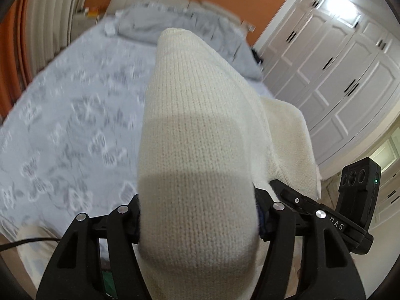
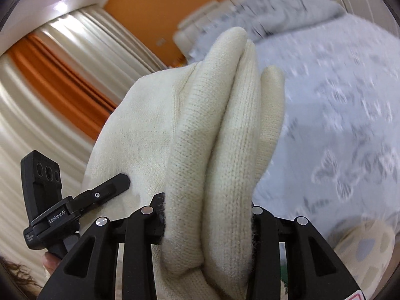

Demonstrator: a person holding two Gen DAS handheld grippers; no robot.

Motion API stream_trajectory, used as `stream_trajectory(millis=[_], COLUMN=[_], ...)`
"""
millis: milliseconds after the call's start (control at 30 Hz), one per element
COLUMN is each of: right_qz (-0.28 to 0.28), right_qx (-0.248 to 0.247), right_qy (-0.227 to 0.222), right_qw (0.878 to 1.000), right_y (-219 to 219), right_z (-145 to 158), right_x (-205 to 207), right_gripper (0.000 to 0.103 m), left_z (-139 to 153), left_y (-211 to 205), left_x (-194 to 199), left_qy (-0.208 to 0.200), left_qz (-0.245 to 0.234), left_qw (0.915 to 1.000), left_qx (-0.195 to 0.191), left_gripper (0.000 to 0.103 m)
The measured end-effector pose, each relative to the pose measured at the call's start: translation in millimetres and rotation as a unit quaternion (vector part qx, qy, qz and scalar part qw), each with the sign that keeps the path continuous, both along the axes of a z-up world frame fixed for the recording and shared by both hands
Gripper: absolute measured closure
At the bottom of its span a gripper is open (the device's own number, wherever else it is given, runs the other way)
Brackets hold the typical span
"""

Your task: Fold small clothes

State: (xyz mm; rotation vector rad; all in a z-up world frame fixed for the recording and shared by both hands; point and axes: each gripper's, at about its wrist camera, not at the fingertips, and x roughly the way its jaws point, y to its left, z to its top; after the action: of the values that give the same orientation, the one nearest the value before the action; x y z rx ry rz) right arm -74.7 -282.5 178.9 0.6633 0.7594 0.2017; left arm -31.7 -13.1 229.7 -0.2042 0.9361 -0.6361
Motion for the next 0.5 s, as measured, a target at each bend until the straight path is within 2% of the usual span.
stream_trajectory(millis=[267,400,500], right_qz=[0.018,0.026,0.030], right_qx=[-0.036,-0.051,-0.056], right_qy=[-0.079,-0.114,-0.129], right_qw=[0.996,0.992,0.990], right_y=[27.2,40.8,48.5], right_z=[70.9,98.4,106.7], right_x=[-12.3,-11.6,-2.2], right_gripper=[0.067,0.067,0.067], left_z=[62.3,79.0,84.0], left_y=[30.3,45.1,54.9], left_x=[-16.3,-14.6,-8.0], left_qy=[-0.073,-0.100,-0.117], left_qz=[0.013,0.012,0.013], left_qw=[0.9966,0.9936,0.9912], left_qx=[-0.035,-0.051,-0.060], left_gripper=[0.041,0.040,0.040])
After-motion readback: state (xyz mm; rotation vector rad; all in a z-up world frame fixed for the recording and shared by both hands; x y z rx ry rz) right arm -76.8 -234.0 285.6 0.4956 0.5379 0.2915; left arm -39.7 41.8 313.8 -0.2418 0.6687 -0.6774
